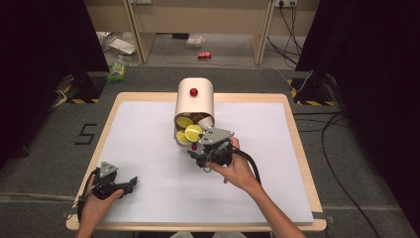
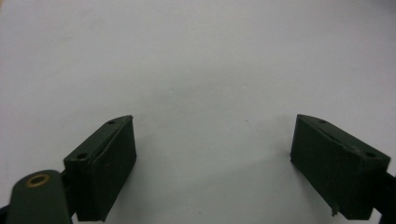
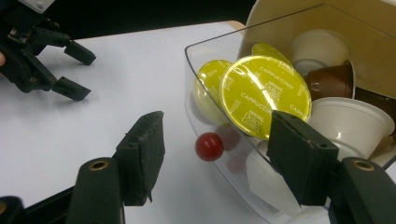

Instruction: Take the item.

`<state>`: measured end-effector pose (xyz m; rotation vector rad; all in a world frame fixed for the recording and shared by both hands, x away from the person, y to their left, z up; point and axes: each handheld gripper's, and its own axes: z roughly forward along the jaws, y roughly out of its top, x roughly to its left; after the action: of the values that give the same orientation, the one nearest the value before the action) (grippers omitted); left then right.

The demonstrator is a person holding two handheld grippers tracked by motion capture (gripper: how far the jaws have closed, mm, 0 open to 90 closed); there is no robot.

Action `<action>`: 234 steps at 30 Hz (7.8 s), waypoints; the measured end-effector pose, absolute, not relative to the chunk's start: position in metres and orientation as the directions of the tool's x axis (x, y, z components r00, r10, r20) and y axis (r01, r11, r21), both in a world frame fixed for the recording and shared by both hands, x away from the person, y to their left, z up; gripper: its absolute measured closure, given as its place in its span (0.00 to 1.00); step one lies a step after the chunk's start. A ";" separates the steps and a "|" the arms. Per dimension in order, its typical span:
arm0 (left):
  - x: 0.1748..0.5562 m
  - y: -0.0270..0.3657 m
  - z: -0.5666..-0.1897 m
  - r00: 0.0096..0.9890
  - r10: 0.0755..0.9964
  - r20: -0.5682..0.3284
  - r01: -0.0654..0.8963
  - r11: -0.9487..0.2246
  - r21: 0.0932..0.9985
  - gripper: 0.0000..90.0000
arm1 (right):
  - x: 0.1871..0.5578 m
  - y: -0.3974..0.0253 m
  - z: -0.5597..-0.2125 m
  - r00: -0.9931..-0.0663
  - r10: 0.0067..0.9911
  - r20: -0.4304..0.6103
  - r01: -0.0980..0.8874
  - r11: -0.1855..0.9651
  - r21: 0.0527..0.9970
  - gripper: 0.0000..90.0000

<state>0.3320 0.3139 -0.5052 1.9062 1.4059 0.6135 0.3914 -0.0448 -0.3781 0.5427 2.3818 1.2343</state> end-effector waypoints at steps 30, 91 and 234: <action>0.332 0.314 -0.505 0.307 0.951 -0.020 0.632 -0.188 0.752 0.15 | 0.377 -0.047 -0.378 -0.850 0.496 -0.180 0.158 0.564 0.811 0.43; 0.332 0.314 -0.505 0.305 0.952 -0.022 0.631 -0.185 0.753 0.15 | 0.403 -0.030 -0.365 -0.786 0.609 -0.107 0.232 0.450 0.862 0.37; 0.332 0.314 -0.505 0.305 0.952 -0.023 0.631 -0.184 0.753 0.15 | 0.473 -0.148 -0.464 -0.597 0.802 -0.009 0.525 0.399 0.752 0.45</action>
<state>0.3320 0.3140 -0.5051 1.9063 1.4060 0.6127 0.4732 -0.1481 -0.4644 1.1449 2.2913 1.0312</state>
